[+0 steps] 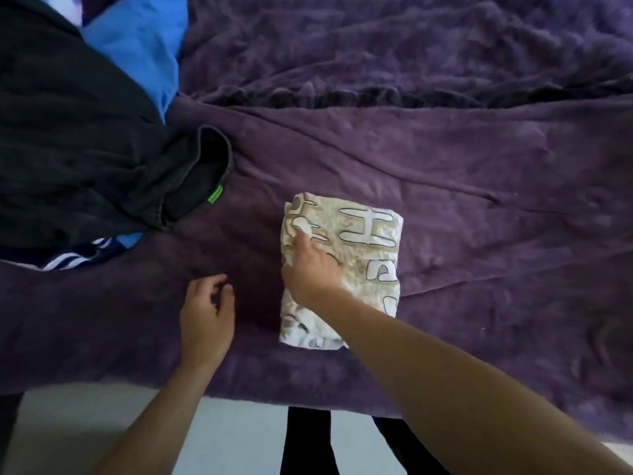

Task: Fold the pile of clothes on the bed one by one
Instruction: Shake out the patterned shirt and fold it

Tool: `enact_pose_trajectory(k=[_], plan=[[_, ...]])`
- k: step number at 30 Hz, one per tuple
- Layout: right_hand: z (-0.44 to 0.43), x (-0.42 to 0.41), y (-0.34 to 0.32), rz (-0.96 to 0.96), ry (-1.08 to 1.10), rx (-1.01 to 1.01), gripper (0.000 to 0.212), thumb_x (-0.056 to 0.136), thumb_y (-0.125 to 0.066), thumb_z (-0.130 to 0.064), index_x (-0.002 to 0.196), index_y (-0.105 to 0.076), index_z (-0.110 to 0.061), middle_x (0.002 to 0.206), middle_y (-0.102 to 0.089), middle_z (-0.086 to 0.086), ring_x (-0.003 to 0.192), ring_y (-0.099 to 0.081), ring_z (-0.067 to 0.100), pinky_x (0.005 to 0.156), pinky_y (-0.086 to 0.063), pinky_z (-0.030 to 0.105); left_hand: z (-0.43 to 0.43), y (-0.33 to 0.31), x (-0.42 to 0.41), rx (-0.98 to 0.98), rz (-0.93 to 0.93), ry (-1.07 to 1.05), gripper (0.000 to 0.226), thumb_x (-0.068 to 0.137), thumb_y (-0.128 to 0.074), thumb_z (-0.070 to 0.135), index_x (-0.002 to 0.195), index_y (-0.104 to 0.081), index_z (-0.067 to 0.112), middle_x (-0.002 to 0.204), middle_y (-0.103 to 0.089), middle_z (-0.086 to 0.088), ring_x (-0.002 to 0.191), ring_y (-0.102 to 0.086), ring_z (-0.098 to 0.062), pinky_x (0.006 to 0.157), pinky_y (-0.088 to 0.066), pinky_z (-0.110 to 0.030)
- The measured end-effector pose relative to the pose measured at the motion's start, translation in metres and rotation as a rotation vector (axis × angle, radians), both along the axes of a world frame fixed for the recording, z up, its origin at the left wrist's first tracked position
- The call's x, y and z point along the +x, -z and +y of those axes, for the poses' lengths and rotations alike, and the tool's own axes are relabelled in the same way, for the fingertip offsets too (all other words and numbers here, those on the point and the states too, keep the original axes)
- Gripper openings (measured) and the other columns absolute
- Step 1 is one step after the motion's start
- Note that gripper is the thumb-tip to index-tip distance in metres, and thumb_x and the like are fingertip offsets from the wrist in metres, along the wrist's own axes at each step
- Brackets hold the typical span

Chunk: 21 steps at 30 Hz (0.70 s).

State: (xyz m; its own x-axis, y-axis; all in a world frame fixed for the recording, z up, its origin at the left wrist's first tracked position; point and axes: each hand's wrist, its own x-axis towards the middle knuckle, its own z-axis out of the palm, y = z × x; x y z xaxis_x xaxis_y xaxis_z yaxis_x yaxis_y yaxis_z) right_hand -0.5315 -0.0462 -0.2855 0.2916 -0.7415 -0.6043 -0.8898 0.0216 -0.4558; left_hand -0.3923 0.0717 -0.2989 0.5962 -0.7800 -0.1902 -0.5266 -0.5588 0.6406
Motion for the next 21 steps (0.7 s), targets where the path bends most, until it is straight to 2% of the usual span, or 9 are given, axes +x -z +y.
enact_pose_trajectory(k=[2, 4, 7, 9, 12, 14, 17, 19, 21], plan=[[0.008, 0.015, 0.019, 0.021, -0.143, 0.091, 0.040, 0.093, -0.054, -0.031, 0.129, -0.042, -0.016, 0.133, -0.047, 0.012, 0.113, -0.055, 0.037, 0.085, -0.045, 0.042, 0.005, 0.008, 0.013, 0.031, 0.025, -0.018, 0.019, 0.092, -0.056, 0.010, 0.110, -0.064, 0.008, 0.108, -0.055, -0.005, 0.093, -0.061, -0.025, 0.080, -0.048, -0.035], [0.012, 0.006, 0.022, -0.068, -0.160, 0.016, 0.031, 0.095, -0.050, -0.032, 0.123, -0.054, -0.019, 0.130, -0.051, 0.008, 0.112, -0.056, 0.033, 0.084, -0.047, 0.038, 0.004, 0.014, 0.016, 0.047, -0.010, 0.018, 0.019, 0.093, -0.055, 0.010, 0.109, -0.064, 0.005, 0.111, -0.055, -0.011, 0.099, -0.059, -0.031, 0.087, -0.046, -0.038], [0.006, -0.038, 0.018, -0.195, -0.049, -0.467, 0.029, 0.094, -0.054, -0.018, 0.122, -0.061, -0.017, 0.126, -0.058, 0.004, 0.115, -0.054, 0.026, 0.088, -0.047, 0.038, -0.016, 0.013, 0.000, -0.024, -0.159, 0.260, 0.029, 0.089, -0.053, 0.015, 0.113, -0.064, 0.003, 0.124, -0.054, -0.020, 0.115, -0.051, -0.037, 0.098, -0.040, -0.043], [-0.004, -0.071, 0.019, -0.051, -0.057, -0.669, 0.040, 0.093, -0.056, -0.020, 0.133, -0.053, -0.017, 0.142, -0.046, 0.011, 0.133, -0.039, 0.031, 0.099, -0.039, 0.046, -0.040, 0.013, -0.020, -0.073, -0.216, 0.480, 0.036, 0.089, -0.055, 0.018, 0.123, -0.061, 0.008, 0.139, -0.046, -0.021, 0.127, -0.043, -0.037, 0.103, -0.036, -0.045], [-0.019, -0.094, 0.037, 0.196, -0.158, -0.547, 0.056, 0.098, -0.044, -0.040, 0.150, -0.029, -0.025, 0.160, -0.016, 0.011, 0.148, -0.008, 0.029, 0.113, -0.020, 0.050, -0.085, 0.027, -0.042, -0.016, -0.293, 0.778, 0.048, 0.097, -0.046, 0.032, 0.144, -0.041, 0.023, 0.157, -0.022, -0.015, 0.144, -0.020, -0.036, 0.112, -0.024, -0.048], [-0.027, -0.096, 0.058, 0.284, -0.201, -0.415, 0.061, 0.098, -0.031, -0.053, 0.153, -0.017, -0.029, 0.162, -0.006, 0.006, 0.149, 0.001, 0.024, 0.117, -0.012, 0.049, -0.115, 0.051, -0.041, 0.139, -0.323, 0.880, 0.054, 0.099, -0.033, 0.043, 0.150, -0.024, 0.028, 0.161, -0.007, -0.010, 0.147, -0.005, -0.031, 0.115, -0.016, -0.049], [-0.040, -0.098, 0.087, 0.331, -0.151, -0.277, 0.071, 0.091, -0.014, -0.068, 0.153, -0.005, -0.034, 0.162, 0.001, 0.000, 0.149, 0.006, 0.022, 0.119, -0.007, 0.047, -0.141, 0.089, -0.028, 0.369, -0.306, 0.952, 0.063, 0.097, -0.023, 0.054, 0.152, -0.008, 0.027, 0.162, 0.004, -0.003, 0.148, 0.005, -0.024, 0.116, -0.011, -0.050], [-0.043, -0.099, 0.096, 0.337, -0.118, -0.275, 0.072, 0.090, -0.013, -0.070, 0.152, -0.004, -0.035, 0.162, 0.001, 0.001, 0.149, 0.005, 0.023, 0.119, -0.008, 0.048, -0.143, 0.097, -0.026, 0.387, -0.343, 0.973, 0.066, 0.096, -0.021, 0.056, 0.153, -0.005, 0.025, 0.161, 0.006, -0.005, 0.148, 0.006, -0.026, 0.117, -0.012, -0.051], [-0.030, -0.098, 0.091, 0.313, -0.103, -0.378, 0.070, 0.092, -0.015, -0.069, 0.152, -0.007, -0.034, 0.162, -0.001, 0.004, 0.149, 0.004, 0.025, 0.119, -0.008, 0.050, -0.131, 0.090, -0.032, 0.311, -0.374, 0.934, 0.067, 0.096, -0.021, 0.057, 0.153, -0.008, 0.025, 0.161, 0.002, -0.008, 0.148, 0.003, -0.030, 0.117, -0.011, -0.054]])
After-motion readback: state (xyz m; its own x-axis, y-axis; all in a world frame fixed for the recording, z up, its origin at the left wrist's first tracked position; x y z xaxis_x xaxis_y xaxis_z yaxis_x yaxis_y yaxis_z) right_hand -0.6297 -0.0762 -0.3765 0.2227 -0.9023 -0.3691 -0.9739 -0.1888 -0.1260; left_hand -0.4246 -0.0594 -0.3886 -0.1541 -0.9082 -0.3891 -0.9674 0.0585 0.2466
